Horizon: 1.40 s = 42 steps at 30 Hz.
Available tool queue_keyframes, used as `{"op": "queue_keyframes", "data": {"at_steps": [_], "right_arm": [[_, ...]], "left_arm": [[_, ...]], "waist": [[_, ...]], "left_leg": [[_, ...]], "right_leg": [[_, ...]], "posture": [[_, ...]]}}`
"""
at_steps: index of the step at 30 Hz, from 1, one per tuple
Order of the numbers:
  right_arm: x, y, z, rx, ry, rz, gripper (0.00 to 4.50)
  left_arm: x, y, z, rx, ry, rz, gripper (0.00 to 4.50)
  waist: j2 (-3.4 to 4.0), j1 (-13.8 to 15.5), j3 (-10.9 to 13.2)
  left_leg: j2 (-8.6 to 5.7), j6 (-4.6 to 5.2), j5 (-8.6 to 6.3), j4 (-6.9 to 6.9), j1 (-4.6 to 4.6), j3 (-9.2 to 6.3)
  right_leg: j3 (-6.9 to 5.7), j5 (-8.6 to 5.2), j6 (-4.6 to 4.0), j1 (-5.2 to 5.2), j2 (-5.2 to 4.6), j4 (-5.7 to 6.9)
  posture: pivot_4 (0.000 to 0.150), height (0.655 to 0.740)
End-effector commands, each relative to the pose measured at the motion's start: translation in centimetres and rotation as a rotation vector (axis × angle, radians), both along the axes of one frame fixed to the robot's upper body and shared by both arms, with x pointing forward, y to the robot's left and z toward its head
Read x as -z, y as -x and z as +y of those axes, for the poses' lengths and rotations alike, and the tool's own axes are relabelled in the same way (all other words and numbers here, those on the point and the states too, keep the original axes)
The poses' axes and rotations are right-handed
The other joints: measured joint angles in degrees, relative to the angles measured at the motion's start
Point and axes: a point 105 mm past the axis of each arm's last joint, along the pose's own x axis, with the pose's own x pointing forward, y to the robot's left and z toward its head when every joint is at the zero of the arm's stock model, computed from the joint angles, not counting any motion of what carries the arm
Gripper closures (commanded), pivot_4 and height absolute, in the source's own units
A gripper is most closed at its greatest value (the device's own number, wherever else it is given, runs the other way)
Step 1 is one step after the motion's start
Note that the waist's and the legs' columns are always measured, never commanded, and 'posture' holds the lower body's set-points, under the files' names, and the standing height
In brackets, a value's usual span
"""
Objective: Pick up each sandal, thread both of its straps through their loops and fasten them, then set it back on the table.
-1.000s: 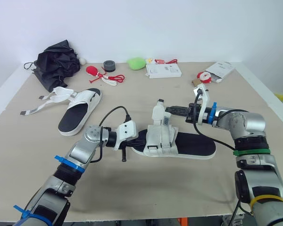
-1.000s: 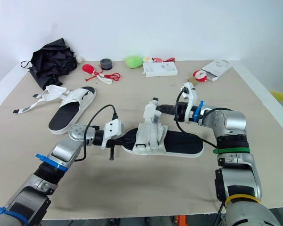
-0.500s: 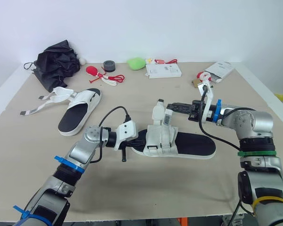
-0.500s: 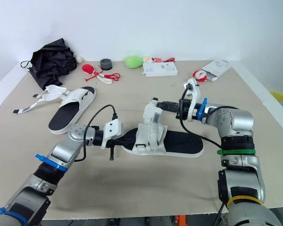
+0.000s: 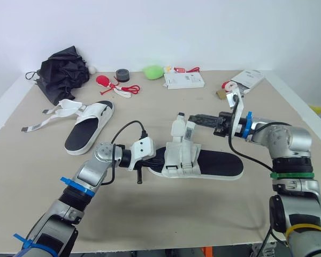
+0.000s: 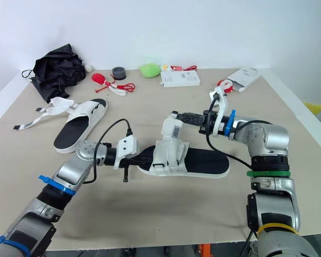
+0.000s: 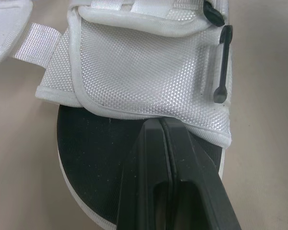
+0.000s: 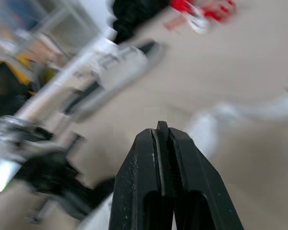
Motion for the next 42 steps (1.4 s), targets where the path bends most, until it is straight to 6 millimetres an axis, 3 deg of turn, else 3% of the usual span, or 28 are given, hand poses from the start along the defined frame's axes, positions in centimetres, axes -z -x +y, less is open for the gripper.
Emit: {"op": "queue_keyframes", "data": {"at_steps": [1, 4, 8, 14, 18, 20, 25, 29, 33, 42], "right_arm": [[0.3, -1.5, -1.0, 0.093, 0.051, -0.023, 4.46], [1.5, -2.4, -1.8, 0.155, 0.072, 0.003, 4.46], [2.6, -2.6, -2.5, 0.188, 0.081, 0.032, 3.01], [4.5, -3.4, -3.9, 0.276, 0.157, 0.061, 0.04], [4.5, -3.8, -4.3, 0.316, 0.180, 0.058, 0.04], [2.8, -4.1, -4.5, 0.329, 0.116, 0.035, 0.04], [-4.2, -3.5, -3.5, 0.216, -0.096, -0.051, 0.04], [-6.5, -2.0, -1.7, 0.072, -0.121, -0.069, 0.04], [-4.7, -0.9, 0.9, -0.050, -0.017, -0.016, 0.04], [-1.2, -1.8, 1.5, -0.051, 0.037, 0.080, 0.04]], "left_arm": [[4.3, 1.3, 1.2, -0.012, -0.126, 0.150, 4.50], [4.3, 1.3, 1.3, -0.013, -0.127, 0.148, 4.50], [4.3, 1.3, 1.3, -0.015, -0.128, 0.148, 4.50], [4.3, 1.3, 1.2, -0.011, -0.130, 0.149, 4.50], [4.3, 1.3, 1.2, -0.005, -0.130, 0.148, 4.50], [4.3, 1.3, 1.1, -0.003, -0.129, 0.146, 4.50], [4.3, 1.2, 0.9, 0.002, -0.129, 0.145, 4.50], [4.2, 1.1, 0.9, 0.002, -0.127, 0.144, 4.50], [4.1, 0.9, 0.8, -0.004, -0.121, 0.142, 4.50], [4.2, 1.1, 1.2, -0.021, -0.120, 0.147, 4.50]], "waist": [[-0.01, -0.04, 0.00], [0.00, -0.07, 0.00], [-0.01, -0.10, 0.00], [0.02, -0.15, -0.02], [0.04, -0.15, -0.03], [0.04, -0.15, -0.03], [0.20, -0.14, 0.04], [0.20, -0.12, 0.03], [0.21, -0.12, 0.02], [0.21, -0.09, 0.02]], "left_leg": [[0.00, 0.00, 0.00, 0.00, 0.00, 0.00], [0.00, 0.00, 0.00, -0.01, 0.02, 0.01], [0.00, 0.00, 0.00, 0.00, 0.05, 0.01], [0.00, 0.00, 0.00, -0.11, 0.06, 0.02], [0.01, 0.00, 0.00, -0.11, 0.11, 0.02], [0.01, -0.01, 0.00, -0.12, 0.11, 0.02], [0.00, -0.01, 0.00, -0.12, 0.09, 0.06], [0.00, 0.00, 0.00, -0.16, 0.10, 0.03], [0.01, 0.00, 0.00, -0.17, 0.11, 0.00], [-0.01, -0.01, 0.00, -0.14, 0.07, 0.03]], "right_leg": [[0.00, 0.00, 0.00, 0.00, 0.00, 0.00], [0.01, -0.02, 0.04, 0.00, 0.03, 0.00], [0.02, -0.11, 0.20, 0.01, 0.04, 0.03], [0.09, -0.04, -0.06, 0.00, 0.08, 0.04], [0.12, -0.16, 0.15, 0.04, 0.12, 0.04], [0.12, -0.16, 0.15, 0.04, 0.12, 0.05], [0.16, -0.02, -0.07, 0.00, 0.10, 0.06], [0.13, -0.04, -0.10, 0.01, 0.11, 0.05], [0.11, -0.06, -0.10, 0.03, 0.10, 0.05], [0.12, -0.03, -0.11, 0.01, 0.09, 0.05]], "posture": [[0.150, 0.7400], [0.150, 0.7400], [0.150, 0.7400], [0.150, 0.7400], [0.150, 0.7400], [0.150, 0.7400], [0.150, 0.7400], [0.150, 0.7400], [0.150, 0.7400], [0.150, 0.7400]]}}
